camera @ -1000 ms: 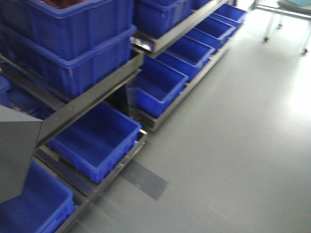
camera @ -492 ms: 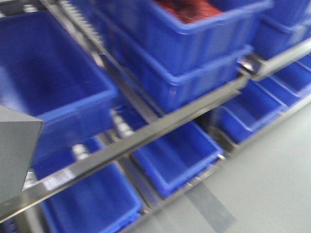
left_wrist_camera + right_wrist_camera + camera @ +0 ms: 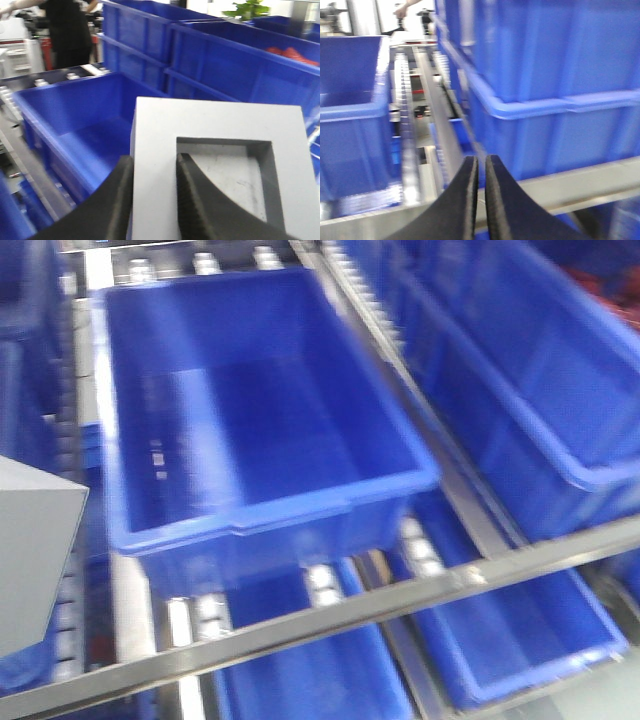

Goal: Sort gray base to blue bin
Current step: 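Turn and drive up to the empty blue bin on the shelf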

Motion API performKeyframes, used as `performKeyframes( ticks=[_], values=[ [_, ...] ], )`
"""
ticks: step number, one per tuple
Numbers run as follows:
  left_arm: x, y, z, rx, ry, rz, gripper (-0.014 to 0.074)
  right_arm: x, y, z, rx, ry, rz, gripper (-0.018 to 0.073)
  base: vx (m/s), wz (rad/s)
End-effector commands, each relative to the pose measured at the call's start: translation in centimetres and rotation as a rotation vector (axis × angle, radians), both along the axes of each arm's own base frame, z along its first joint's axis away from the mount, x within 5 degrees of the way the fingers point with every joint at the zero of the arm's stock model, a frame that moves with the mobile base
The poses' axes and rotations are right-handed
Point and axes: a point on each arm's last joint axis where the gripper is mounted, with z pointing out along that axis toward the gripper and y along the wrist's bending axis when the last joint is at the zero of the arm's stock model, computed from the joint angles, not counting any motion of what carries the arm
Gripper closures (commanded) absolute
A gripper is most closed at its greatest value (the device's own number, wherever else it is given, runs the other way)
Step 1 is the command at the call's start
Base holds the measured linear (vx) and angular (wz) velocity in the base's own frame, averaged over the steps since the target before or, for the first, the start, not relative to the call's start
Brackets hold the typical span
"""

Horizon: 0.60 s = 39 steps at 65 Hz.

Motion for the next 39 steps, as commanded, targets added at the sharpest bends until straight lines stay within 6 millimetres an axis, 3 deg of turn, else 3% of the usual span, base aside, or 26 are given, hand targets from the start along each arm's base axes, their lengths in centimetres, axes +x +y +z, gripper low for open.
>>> performKeyframes(
  ticks=[1, 39],
  values=[
    [-0.05, 0.00, 1.78, -0.071, -0.105, -0.003, 0.0445, -0.07, -0.01, 0.68, -0.013, -0.080, -0.003, 0.0564, 0.11, 0.42],
    [-0.05, 0.00, 1.78, -0.071, -0.105, -0.003, 0.0445, -0.07, -0.01, 0.68, -0.013, -0.080, -0.003, 0.0564, 0.09, 0.33]
  ],
)
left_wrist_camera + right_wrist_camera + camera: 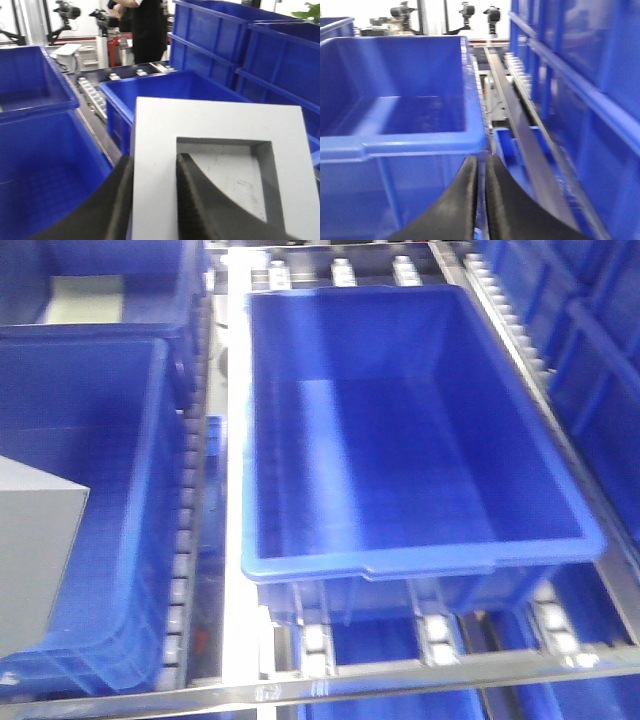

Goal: Sort gray base to blue bin
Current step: 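Turn and drive up to the empty blue bin on the shelf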

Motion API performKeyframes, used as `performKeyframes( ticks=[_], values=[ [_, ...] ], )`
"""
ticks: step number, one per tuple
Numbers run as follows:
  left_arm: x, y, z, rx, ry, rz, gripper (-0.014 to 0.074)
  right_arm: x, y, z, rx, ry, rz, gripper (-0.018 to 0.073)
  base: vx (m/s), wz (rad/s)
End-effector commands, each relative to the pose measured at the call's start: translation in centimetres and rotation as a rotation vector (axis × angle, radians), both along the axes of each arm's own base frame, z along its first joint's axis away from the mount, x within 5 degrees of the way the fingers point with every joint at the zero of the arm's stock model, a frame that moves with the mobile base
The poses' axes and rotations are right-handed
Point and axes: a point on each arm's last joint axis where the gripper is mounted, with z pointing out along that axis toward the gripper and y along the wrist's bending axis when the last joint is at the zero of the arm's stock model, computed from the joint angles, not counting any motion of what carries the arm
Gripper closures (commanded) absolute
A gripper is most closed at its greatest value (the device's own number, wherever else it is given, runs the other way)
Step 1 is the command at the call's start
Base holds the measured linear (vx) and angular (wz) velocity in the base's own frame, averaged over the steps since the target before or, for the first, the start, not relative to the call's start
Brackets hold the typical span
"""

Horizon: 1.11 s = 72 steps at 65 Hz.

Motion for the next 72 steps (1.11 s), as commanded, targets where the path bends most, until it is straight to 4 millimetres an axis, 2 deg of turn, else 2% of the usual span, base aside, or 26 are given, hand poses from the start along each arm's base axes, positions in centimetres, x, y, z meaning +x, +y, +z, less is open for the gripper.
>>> performKeyframes(
  ticks=[1, 72],
  values=[
    [-0.05, 0.00, 1.78, -0.071, -0.105, -0.003, 0.0445, -0.07, -0.01, 0.68, -0.013, -0.080, -0.003, 0.0564, 0.07, 0.28],
    [-0.05, 0.00, 1.78, -0.071, -0.105, -0.003, 0.0445, -0.07, -0.01, 0.68, -0.013, -0.080, -0.003, 0.0564, 0.09, 0.07]
  ],
)
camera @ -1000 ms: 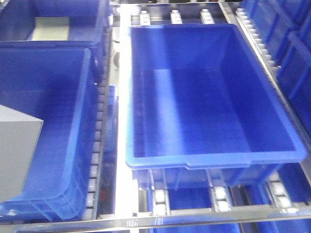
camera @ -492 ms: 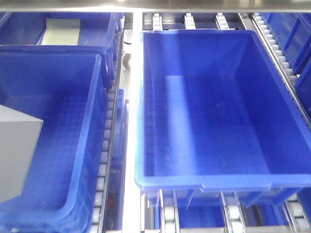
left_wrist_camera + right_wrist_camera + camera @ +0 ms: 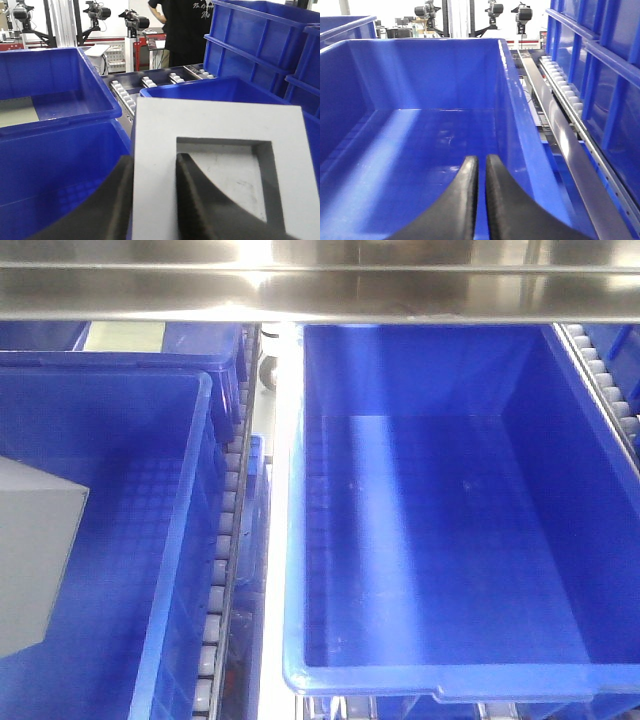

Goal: Sort gray base to blue bin
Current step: 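Turn and drive up to the empty blue bin on the shelf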

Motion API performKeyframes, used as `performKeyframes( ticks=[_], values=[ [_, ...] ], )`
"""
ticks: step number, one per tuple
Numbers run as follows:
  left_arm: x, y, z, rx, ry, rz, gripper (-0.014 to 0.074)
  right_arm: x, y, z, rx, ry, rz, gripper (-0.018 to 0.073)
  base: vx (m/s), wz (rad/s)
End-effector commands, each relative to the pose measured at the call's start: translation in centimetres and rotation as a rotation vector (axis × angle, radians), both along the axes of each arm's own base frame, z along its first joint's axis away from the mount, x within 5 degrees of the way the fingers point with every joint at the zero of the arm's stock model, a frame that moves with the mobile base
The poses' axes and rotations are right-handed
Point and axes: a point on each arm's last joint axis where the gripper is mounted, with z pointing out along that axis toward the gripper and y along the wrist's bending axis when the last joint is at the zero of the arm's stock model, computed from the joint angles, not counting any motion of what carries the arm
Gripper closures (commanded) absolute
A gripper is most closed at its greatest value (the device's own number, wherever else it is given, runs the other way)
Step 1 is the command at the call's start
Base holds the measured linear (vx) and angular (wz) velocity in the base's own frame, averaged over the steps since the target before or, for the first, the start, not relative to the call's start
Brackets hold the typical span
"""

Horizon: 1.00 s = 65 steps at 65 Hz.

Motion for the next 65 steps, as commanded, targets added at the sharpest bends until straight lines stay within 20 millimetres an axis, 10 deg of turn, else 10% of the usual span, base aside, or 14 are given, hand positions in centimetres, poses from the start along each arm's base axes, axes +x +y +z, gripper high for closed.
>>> performKeyframes(
  ticks=[1, 65],
  values=[
    [-0.05, 0.00, 1.78, -0.071, -0.105, -0.003, 0.0445, -0.07, -0.01, 0.68, -0.013, -0.080, -0.003, 0.0564, 0.03, 0.05],
    [-0.06, -0.01, 2.04, -0.089, -0.128, -0.005, 0.0447, -0.07, -0.01, 0.68, -0.013, -0.081, -0.003, 0.0564, 0.00, 0.00]
  ],
)
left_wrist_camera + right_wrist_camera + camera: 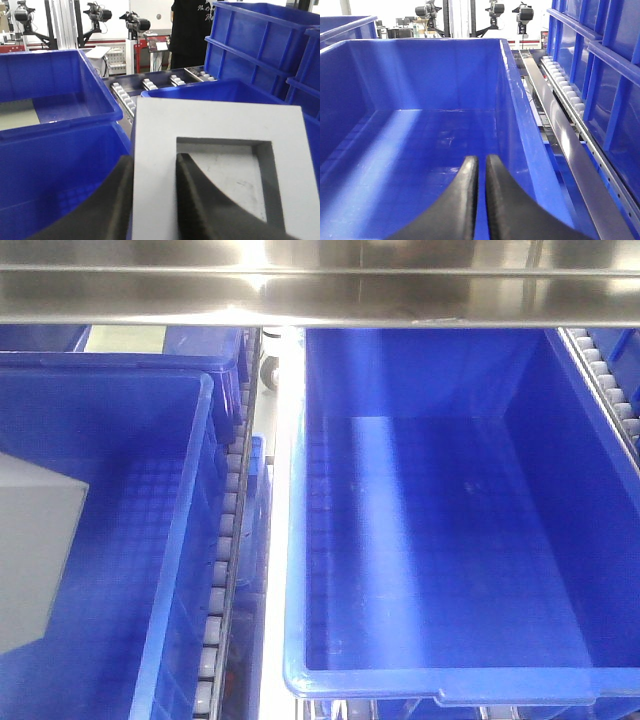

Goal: Sort gray base to blue bin
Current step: 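Turn and drive up to the empty blue bin on the shelf, then extend the left gripper with the base over the empty blue bin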

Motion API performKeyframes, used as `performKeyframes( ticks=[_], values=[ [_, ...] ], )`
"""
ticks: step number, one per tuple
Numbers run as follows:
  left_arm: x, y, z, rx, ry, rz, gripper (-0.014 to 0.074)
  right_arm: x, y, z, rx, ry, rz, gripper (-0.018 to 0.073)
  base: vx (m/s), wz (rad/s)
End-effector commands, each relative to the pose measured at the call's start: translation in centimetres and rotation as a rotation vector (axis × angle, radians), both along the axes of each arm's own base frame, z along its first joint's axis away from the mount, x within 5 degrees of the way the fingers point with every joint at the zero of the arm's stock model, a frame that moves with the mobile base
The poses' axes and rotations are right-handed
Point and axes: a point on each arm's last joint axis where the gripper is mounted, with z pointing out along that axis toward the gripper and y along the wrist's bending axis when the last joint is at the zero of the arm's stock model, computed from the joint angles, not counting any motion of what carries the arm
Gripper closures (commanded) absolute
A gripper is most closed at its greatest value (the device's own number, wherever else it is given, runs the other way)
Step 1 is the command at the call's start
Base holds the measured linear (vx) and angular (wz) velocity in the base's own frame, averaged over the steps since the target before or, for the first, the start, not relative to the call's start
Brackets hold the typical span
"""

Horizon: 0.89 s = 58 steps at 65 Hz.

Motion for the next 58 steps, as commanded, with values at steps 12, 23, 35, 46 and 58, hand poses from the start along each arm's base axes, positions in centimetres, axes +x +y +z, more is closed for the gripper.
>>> performKeyframes(
  ticks=[12, 23, 35, 46, 58],
  values=[
    [-0.3, -0.5, 2.4, -0.149, -0.145, -0.065, 0.0447, -0.1, 0.0, 0.7, -0.013, -0.081, -0.003, 0.0564, 0.00, 0.00],
    [1.1, -2.1, 2.3, -0.126, -0.111, -0.159, 0.0447, -0.1, 0.0, 0.7, -0.013, -0.081, -0.003, 0.0564, 0.00, 0.00],
    [4.5, -4.7, 1.7, -0.088, -0.039, -0.272, 0.0447, -0.1, 0.0, 0.7, -0.013, -0.081, -0.003, 0.0564, 0.00, 0.00],
    [6.9, -6.9, 0.8, -0.110, 0.030, -0.385, 0.0447, -0.1, 0.0, 0.7, -0.013, -0.080, -0.003, 0.0564, 0.00, 0.00],
    [8.0, -8.9, 0.3, -0.131, 0.053, -0.494, 0.0447, -0.1, 0.0, 0.7, -0.013, -0.080, -0.003, 0.0564, 0.00, 0.00]
  ],
)
